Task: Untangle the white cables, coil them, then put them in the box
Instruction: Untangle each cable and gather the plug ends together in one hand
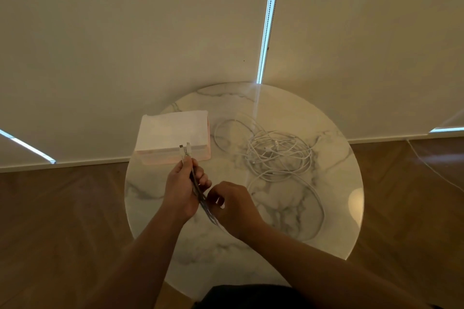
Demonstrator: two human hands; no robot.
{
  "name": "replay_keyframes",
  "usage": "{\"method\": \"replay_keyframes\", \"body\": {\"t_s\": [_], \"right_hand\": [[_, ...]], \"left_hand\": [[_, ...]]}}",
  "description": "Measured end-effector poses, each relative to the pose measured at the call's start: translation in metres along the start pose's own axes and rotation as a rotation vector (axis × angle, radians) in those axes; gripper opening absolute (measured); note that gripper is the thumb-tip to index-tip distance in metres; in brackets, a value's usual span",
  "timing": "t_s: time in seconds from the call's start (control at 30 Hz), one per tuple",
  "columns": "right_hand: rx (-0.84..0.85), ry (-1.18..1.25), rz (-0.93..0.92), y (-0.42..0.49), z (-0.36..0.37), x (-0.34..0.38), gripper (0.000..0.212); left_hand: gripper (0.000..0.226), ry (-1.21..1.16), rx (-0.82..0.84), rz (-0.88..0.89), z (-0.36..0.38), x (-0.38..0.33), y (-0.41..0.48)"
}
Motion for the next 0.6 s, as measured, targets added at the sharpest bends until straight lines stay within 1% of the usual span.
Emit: {"method": "replay_keyframes", "body": {"t_s": [0.23,0.43,0.5,0.57,0.6], "right_hand": [[0.005,-0.027,0.013,0.001,0.002,-0.003,0.015],[-0.028,-0.063,0.025,-0.001,-0.003,-0.005,0.006],[-0.047,0.012,0.121,-0.002,-0.007,-0.008,0.006],[-0.04,0.116,0.256,-0.004,-0.004,-0.016,0.008],[-0.033,0.138,0.293,-0.004,-0.001,-0.018,0.011]], "left_hand": [[0.035,-0.054,-0.003,-0.006,0.002,0.002,0.003],[0.036,-0.017,-0.013,0.022,-0.001,0.001,0.008],[0.036,0.009,-0.024,0.034,-0.001,0.001,0.007],[0.036,0.02,-0.03,0.044,0.002,0.002,0.007],[0.036,0.023,-0.033,0.05,0.003,0.002,0.007]]}}
Point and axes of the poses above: each hand's wrist, its own y-axis towards the middle knuckle, its own z-axis out of the palm, x = y × z, the point moved 8 cm from there along y, towards the middle knuckle, and after that the axes turned 8 degrees about -z, right-handed, at the moved point
